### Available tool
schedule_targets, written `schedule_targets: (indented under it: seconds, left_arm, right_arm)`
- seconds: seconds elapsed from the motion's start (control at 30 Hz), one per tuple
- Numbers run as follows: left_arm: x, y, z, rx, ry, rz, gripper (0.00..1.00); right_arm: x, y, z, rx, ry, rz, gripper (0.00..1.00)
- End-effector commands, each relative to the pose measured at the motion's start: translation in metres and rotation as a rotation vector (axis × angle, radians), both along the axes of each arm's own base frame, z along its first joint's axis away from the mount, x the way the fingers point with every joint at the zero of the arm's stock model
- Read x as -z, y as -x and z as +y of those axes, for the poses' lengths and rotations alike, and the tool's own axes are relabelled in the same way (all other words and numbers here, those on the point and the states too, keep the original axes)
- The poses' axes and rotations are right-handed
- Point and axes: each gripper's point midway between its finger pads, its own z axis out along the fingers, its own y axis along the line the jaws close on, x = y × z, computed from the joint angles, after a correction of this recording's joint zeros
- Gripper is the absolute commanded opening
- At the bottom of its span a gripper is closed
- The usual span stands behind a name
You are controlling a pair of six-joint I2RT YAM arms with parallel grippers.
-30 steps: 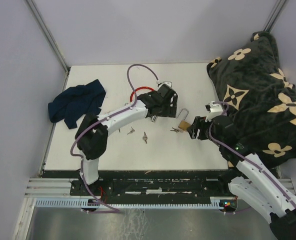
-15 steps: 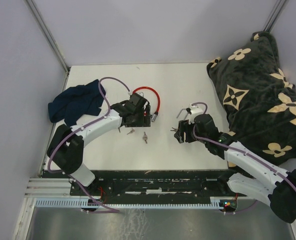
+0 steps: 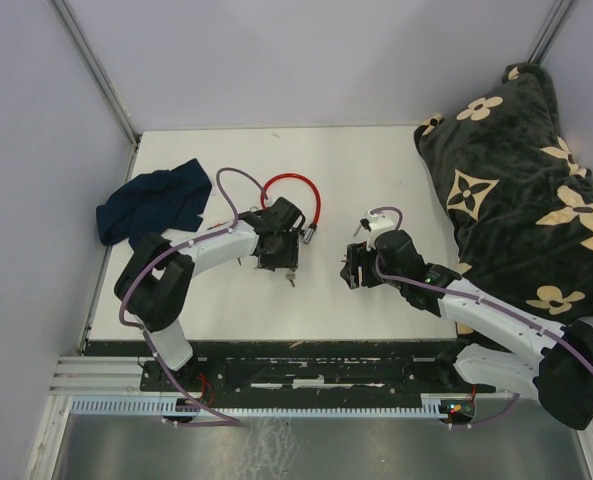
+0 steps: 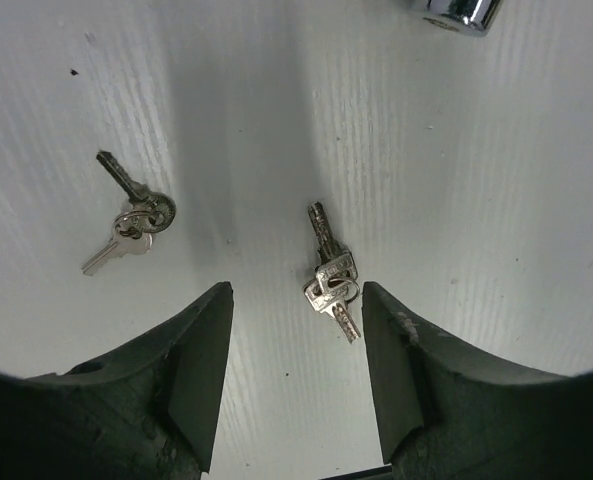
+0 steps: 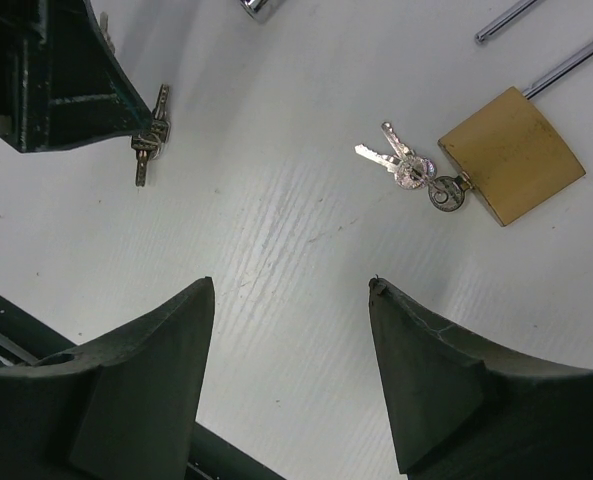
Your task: Unlock with the key
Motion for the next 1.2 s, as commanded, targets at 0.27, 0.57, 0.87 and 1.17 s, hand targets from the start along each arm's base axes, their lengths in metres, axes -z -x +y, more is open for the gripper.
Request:
schedule_targets:
  seconds: [0.27, 0.57, 0.87, 1.17]
  left_arm:
    - [0.019, -0.008, -0.021, 0.033, -0.018, 0.010, 0.56]
    - [0.039, 0.000, -0.020, 0.058, -0.090, 0.033, 0.38]
    - [0.036, 0.007, -0.016, 0.070, -0.114, 0.028, 0.14]
    - [-0.004, -0.004, -0.034, 0.026, 0.058, -0.040, 0.03]
  right_arm:
    - [-0.017, -0.014, 0.011, 0.017, -0.026, -0.054, 0.71]
    - [-0.013, -0.014, 0.015, 0.005, -0.022, -0.045, 0.71]
    - [-0.010, -0.010, 0.018, -0.005, -0.032, -0.045, 0.71]
    - [-0.014, -0.005, 0.035, -0.035, -0.083, -0.043, 0.71]
